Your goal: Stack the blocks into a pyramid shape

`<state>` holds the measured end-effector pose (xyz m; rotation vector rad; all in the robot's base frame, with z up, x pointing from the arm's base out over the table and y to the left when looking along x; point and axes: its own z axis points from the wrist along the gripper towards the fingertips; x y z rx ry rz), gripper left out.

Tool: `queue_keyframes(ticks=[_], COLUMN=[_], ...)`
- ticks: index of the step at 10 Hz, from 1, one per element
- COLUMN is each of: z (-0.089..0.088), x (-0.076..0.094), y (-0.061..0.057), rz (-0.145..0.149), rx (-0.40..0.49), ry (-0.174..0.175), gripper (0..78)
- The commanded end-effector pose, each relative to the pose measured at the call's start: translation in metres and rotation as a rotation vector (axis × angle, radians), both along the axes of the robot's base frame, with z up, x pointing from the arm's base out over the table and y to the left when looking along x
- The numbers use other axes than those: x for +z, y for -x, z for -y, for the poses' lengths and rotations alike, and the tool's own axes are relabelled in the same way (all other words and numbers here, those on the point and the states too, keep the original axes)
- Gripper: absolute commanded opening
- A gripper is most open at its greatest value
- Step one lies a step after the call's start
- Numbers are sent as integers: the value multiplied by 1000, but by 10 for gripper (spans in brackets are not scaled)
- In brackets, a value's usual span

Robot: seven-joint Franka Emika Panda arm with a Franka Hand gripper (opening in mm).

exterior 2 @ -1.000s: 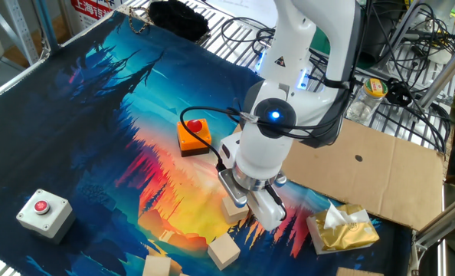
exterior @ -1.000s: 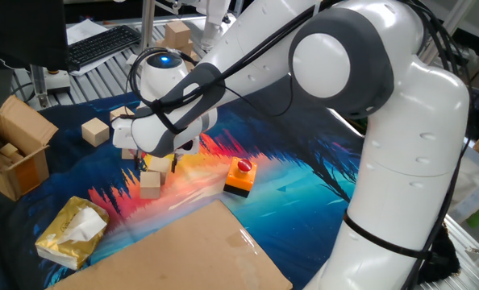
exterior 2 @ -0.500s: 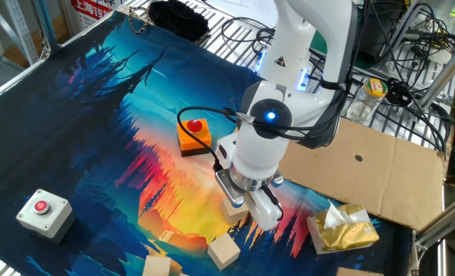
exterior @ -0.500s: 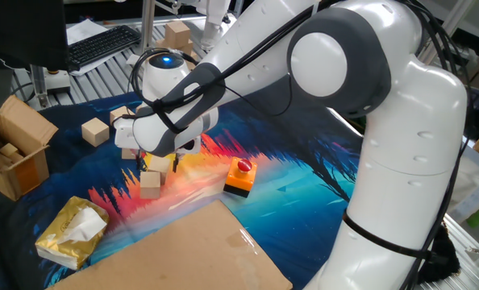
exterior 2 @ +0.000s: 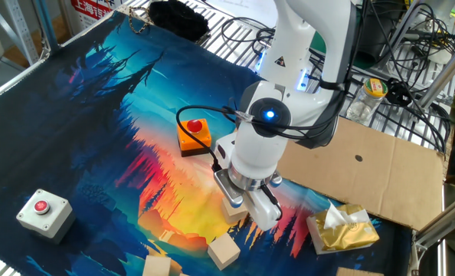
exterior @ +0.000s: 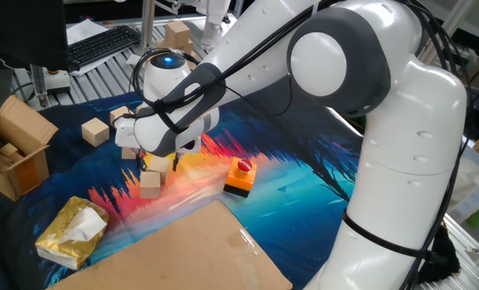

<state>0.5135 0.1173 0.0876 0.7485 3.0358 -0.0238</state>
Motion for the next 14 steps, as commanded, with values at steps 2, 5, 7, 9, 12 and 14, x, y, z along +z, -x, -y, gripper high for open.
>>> queue_keyframes(ticks=[2, 5, 7, 9, 12, 14], z=[0, 0, 0, 0, 10, 22], x=[1, 1, 1, 1, 56, 65], y=[-1, -1, -1, -1, -4, -6], rz=[11, 11, 11, 11, 1, 1], rx=[2, 2, 2, 2, 255, 296], ry=[-1, -1, -1, -1, -63, -62], gripper=[11, 11, 11, 11, 11, 11])
